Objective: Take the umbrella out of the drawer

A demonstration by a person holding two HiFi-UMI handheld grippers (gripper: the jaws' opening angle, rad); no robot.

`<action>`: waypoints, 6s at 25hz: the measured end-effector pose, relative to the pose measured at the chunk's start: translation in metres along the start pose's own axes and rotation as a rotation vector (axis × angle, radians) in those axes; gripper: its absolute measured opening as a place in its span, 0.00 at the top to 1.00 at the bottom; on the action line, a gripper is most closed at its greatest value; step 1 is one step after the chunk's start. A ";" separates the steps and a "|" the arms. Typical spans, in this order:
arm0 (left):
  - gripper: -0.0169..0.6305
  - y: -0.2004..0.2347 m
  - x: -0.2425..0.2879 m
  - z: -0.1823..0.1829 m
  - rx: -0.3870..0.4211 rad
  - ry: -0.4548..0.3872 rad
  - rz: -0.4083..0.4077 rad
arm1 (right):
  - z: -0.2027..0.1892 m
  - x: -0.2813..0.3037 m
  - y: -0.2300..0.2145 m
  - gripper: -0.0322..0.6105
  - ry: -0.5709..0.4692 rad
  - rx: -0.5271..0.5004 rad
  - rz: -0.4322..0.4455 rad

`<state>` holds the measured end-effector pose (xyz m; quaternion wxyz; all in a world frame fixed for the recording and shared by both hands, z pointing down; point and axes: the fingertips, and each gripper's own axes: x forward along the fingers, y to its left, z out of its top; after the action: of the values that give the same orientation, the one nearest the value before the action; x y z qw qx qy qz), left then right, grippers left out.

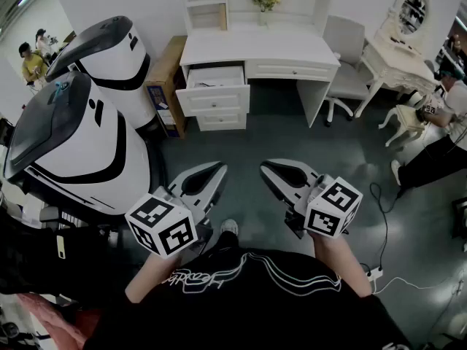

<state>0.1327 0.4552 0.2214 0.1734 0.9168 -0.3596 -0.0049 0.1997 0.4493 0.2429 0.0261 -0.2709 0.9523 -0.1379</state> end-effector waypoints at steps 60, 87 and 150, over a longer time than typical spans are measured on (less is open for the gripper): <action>0.95 0.666 0.320 0.093 -0.240 0.270 0.106 | -0.030 0.513 -0.543 0.64 0.477 -0.103 -0.117; 0.95 0.823 0.353 0.036 -0.412 0.357 0.288 | -0.310 0.633 -0.680 0.57 1.342 -0.636 0.249; 0.95 0.678 0.259 0.093 -0.308 0.205 0.199 | -0.093 0.572 -0.564 0.61 0.944 -0.651 -0.203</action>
<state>-0.1343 -0.2070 0.3823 0.3470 0.8352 -0.4238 0.0504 -0.0116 -0.2864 0.5027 -0.4991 -0.2642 0.8235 0.0544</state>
